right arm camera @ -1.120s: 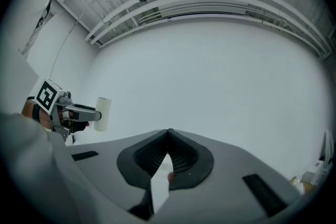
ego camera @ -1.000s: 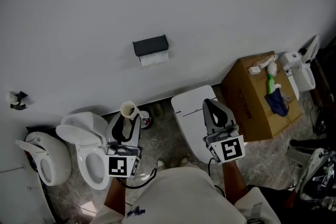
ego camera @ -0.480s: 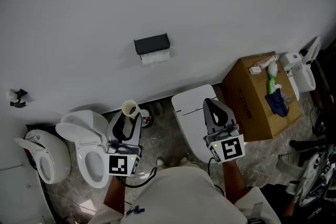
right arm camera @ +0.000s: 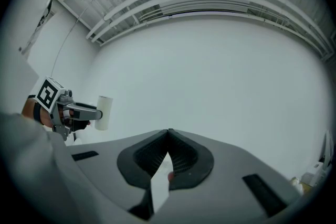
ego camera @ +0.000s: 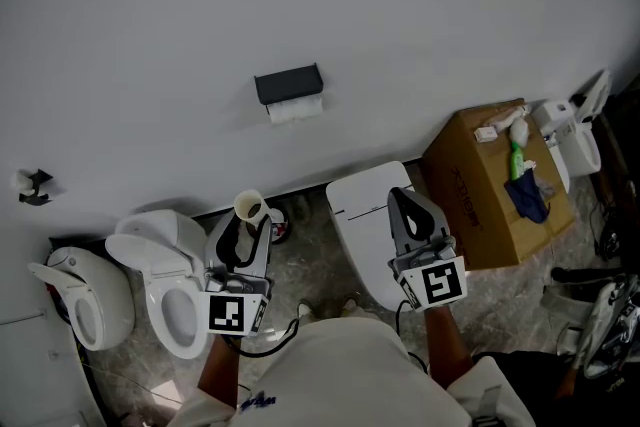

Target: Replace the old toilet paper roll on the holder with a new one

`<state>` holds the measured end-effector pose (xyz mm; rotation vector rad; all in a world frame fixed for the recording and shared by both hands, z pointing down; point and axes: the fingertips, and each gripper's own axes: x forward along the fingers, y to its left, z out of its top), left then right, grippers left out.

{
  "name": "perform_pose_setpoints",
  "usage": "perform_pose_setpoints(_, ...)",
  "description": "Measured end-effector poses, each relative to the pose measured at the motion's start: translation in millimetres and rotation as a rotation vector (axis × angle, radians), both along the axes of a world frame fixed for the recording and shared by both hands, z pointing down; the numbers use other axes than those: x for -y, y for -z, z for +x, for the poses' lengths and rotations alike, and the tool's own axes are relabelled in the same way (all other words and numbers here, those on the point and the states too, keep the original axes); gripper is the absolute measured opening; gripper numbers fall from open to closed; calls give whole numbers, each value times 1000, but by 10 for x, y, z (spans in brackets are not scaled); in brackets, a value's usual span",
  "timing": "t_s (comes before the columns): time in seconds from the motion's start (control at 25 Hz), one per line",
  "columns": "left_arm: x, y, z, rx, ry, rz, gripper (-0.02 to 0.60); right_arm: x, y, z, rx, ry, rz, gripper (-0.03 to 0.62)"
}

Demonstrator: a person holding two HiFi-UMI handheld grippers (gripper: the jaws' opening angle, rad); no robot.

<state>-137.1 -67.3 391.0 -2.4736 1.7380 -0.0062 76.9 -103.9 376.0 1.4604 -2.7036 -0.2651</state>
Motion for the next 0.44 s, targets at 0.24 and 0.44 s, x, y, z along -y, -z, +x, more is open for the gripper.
perform_pose_setpoints(0.24, -6, -28, -6, -1, 2, -9, 172, 1, -7, -11, -5, 2, -5, 3)
perform_pose_setpoints(0.44, -39, -39, -42, 2, 8, -11, 172, -20, -17, -49, -13, 4, -2, 3)
